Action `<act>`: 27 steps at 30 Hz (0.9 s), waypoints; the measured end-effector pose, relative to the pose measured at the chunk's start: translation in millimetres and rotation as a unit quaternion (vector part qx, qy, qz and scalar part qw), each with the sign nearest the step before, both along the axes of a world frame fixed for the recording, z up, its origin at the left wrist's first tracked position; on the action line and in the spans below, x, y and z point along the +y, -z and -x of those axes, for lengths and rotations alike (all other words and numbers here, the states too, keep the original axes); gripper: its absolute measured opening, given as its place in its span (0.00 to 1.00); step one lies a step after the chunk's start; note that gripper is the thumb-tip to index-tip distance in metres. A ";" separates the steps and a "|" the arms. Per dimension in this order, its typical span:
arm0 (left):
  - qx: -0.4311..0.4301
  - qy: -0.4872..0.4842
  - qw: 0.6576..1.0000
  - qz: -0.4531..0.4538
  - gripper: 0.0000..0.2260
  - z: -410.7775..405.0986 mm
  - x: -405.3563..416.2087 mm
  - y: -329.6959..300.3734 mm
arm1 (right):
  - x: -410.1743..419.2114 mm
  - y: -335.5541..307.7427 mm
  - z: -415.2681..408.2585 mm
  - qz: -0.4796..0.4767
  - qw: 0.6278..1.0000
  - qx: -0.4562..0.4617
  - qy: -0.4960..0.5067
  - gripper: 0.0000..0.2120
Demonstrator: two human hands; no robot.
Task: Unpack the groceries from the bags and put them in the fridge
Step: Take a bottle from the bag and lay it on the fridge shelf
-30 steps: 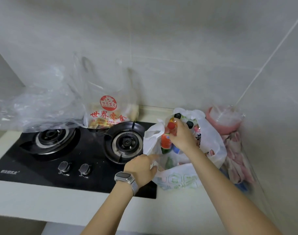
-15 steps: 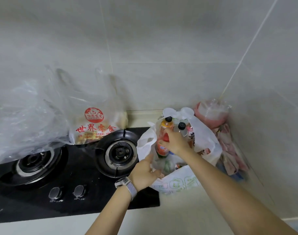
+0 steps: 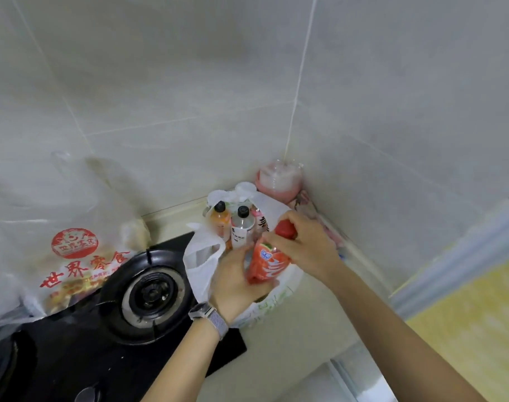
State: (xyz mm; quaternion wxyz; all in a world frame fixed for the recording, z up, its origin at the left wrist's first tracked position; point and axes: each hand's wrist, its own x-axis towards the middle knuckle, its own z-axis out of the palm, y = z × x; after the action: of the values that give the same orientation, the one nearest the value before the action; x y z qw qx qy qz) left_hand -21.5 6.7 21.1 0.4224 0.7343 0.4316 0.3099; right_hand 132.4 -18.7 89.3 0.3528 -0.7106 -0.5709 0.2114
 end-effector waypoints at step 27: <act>0.024 0.593 0.728 -0.344 0.19 -239.0 -277.5 -45.3 | -471.5 -27.2 -77.6 0.051 0.779 0.524 0.341 0.36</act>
State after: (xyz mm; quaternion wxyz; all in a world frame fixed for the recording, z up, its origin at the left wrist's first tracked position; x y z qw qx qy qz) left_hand 217.5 -270.8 66.4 0.2286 0.9431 -0.2174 0.1056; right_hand 210.0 -490.2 116.5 0.6096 -0.6555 -0.0064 0.4456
